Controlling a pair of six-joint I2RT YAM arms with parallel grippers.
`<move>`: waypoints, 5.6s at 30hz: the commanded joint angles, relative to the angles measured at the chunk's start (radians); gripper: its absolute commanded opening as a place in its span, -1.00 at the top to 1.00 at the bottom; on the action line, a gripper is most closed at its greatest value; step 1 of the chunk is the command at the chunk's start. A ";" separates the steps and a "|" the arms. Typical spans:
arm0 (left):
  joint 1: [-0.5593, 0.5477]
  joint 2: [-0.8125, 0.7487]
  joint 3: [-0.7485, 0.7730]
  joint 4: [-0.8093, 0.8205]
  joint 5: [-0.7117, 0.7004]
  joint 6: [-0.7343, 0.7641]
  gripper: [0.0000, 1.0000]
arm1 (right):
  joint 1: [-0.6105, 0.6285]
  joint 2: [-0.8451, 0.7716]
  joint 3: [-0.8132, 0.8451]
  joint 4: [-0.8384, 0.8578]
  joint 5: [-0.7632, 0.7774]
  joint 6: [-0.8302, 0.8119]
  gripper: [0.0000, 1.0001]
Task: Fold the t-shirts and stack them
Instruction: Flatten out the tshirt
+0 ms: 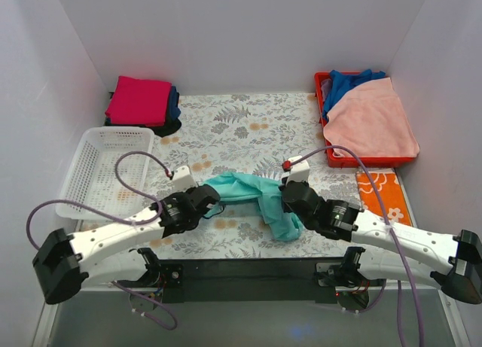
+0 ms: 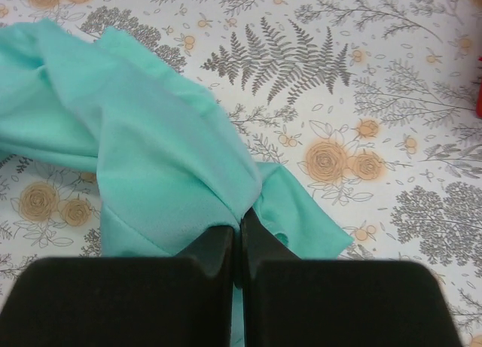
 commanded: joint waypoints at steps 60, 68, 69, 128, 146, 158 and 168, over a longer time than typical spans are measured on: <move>0.071 -0.105 0.725 -0.025 -0.357 0.507 1.00 | -0.036 -0.053 0.711 0.024 0.060 -0.597 0.97; 0.467 -0.006 0.627 0.030 0.115 0.450 1.00 | -0.403 0.008 0.611 -0.001 -0.338 -0.450 0.97; 0.489 0.010 0.628 0.042 0.137 0.454 1.00 | -0.484 0.025 0.608 -0.001 -0.380 -0.445 0.97; 0.319 -0.144 -0.093 0.002 0.355 0.024 -0.70 | -0.559 -0.340 -0.114 -0.218 -0.465 -0.035 0.31; 0.319 0.061 -0.169 0.076 0.255 -0.097 -0.72 | -0.556 -0.001 -0.004 0.074 -0.468 -0.098 0.28; 0.320 0.041 -0.289 0.137 0.368 -0.191 -0.72 | -0.550 0.295 -0.174 0.286 -0.627 -0.032 0.51; 0.314 -0.094 -0.286 0.026 0.392 -0.214 -0.70 | -0.487 0.285 -0.268 0.191 -0.675 0.064 0.61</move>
